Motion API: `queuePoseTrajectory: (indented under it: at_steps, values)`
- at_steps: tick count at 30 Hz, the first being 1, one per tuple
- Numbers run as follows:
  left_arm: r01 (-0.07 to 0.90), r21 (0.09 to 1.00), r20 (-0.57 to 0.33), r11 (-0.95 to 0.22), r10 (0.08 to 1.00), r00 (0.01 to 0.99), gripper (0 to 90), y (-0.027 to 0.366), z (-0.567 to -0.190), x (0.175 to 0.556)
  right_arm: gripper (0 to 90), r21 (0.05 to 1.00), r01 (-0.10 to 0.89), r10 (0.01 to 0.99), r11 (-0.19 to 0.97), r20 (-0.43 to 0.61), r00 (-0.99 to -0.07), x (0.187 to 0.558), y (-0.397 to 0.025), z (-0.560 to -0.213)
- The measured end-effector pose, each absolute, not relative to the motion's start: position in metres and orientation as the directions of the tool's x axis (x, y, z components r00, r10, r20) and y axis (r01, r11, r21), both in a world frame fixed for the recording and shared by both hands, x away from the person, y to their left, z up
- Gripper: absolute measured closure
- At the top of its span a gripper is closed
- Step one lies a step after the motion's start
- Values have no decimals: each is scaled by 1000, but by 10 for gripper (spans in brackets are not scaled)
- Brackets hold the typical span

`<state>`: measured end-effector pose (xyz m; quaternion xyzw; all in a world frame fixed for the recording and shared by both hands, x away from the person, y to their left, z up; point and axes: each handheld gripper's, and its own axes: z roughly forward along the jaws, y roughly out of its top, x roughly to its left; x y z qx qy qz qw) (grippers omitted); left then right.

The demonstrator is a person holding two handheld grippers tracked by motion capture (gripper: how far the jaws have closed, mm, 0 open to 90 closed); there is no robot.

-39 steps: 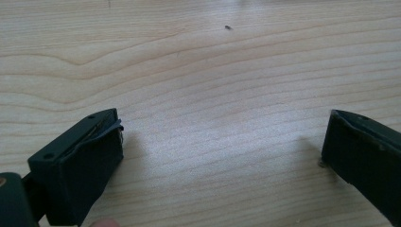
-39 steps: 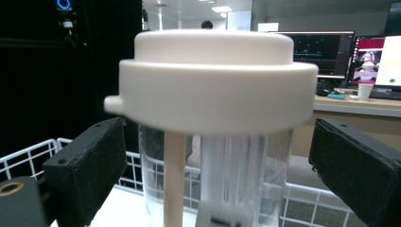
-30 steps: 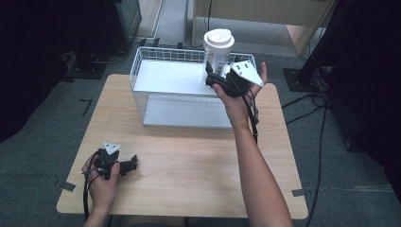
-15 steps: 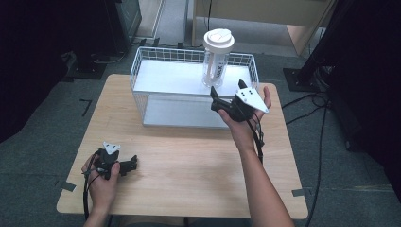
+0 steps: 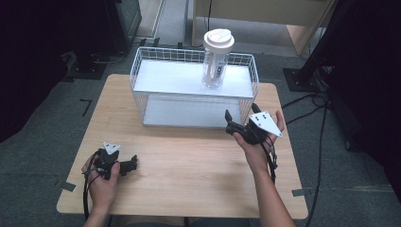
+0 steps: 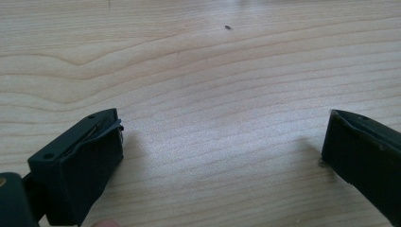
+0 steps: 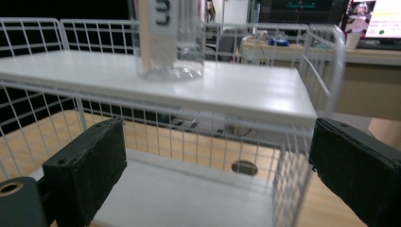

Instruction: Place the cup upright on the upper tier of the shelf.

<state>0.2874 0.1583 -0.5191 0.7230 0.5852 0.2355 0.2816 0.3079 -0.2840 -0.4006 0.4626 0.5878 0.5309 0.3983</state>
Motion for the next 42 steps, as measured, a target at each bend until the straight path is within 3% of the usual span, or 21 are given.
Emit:
queuePoseTrajectory:
  at_steps: [28, 35, 42]
  values:
    - [714, 683, 12, -158, 979, 205, 0, 158, -519, 287, 62, 914, 406, 987, 8, 58, -152, 235, -369, -495]
    - [713, 683, 12, -158, 979, 205, 0, 158, -519, 287, 68, 867, 497, 995, 37, 14, -99, 228, -382, -514]
    - [713, 683, 12, -157, 979, 205, 0, 158, -519, 287, 140, 808, 588, 998, 33, 2, -58, 227, -392, -522]
